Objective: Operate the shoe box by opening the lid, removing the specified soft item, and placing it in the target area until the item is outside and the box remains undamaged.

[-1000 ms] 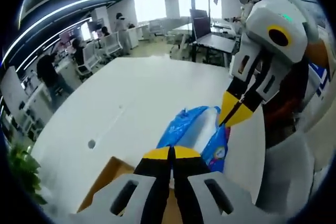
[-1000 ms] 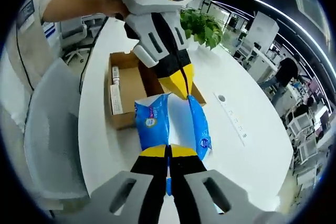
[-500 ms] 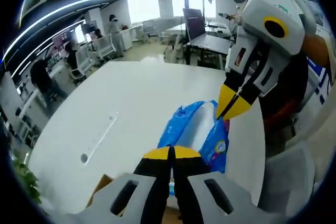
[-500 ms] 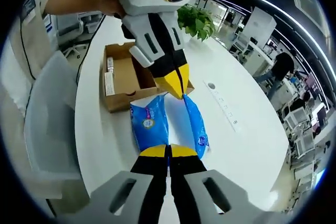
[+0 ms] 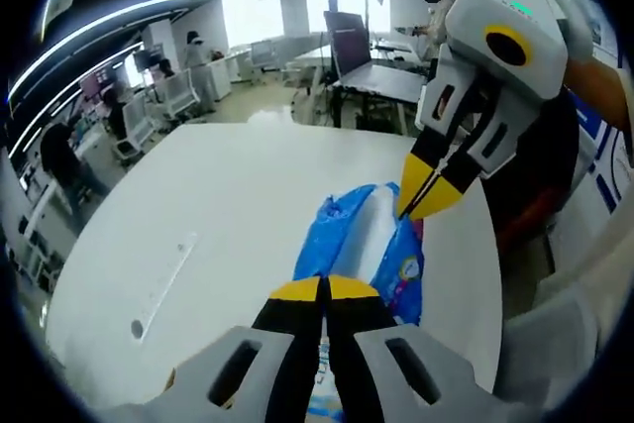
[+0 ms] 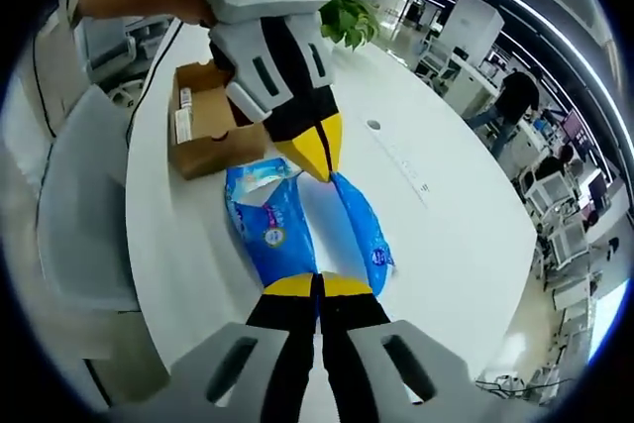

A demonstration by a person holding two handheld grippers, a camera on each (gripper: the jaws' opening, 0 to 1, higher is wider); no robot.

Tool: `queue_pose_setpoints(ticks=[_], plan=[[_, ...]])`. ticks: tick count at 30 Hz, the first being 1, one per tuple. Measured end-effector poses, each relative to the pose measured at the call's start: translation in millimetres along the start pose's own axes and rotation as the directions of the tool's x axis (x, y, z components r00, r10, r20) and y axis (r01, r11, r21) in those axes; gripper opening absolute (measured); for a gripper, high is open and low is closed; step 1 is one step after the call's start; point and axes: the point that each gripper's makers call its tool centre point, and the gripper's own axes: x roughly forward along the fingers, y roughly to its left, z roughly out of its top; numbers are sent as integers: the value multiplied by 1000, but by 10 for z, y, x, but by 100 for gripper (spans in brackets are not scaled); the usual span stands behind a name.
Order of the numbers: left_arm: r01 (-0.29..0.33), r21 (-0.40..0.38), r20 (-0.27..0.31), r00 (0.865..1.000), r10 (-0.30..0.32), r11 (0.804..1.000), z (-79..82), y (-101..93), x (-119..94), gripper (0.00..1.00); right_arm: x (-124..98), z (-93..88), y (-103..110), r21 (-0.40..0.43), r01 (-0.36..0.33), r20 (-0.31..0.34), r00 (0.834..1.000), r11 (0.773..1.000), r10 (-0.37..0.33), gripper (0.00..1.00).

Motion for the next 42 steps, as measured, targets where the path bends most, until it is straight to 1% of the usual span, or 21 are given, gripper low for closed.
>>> queue_pose_setpoints(ticks=[1, 4, 11, 16, 20, 26, 33, 35, 42], plan=[[3, 2, 0, 1000, -3, 1000, 13, -13, 45, 0, 1, -18, -8, 1, 1, -2, 1000, 1000, -1, 0], [15, 11, -1, 1000, -15, 1000, 32, -49, 157, 0, 11, -148, -61, 15, 9, -19, 1000, 1000, -9, 0], [43, 25, -8, 999, -43, 999, 39, -104, 411, 0, 51, -395, -171, 38, 29, -51, 998, 999, -27, 0], [61, 34, -8, 998, -60, 998, 64, -131, 581, 0, 90, -539, -216, 36, 41, -80, 996, 999, -38, 0], [75, 46, -15, 997, -74, 996, 49, -151, 734, 0, 135, -637, -245, 34, 51, -99, 994, 998, -47, 0], [101, 57, -37, 994, -99, 993, -24, -186, 948, 0, 239, -831, -282, 47, 59, -121, 991, 997, -53, 0], [115, 43, -60, 992, -112, 992, -143, -220, 1182, 0, 415, -1048, -274, 52, 68, -144, 988, 996, -60, 0], [118, 50, -69, 991, -115, 992, -175, -236, 1220, 0, 452, -1091, -269, 55, 68, -148, 987, 996, -59, 0], [120, 39, -95, 989, -116, 992, -322, -236, 1333, 0, 572, -1169, -239, 57, 72, -161, 985, 996, -62, 0]])
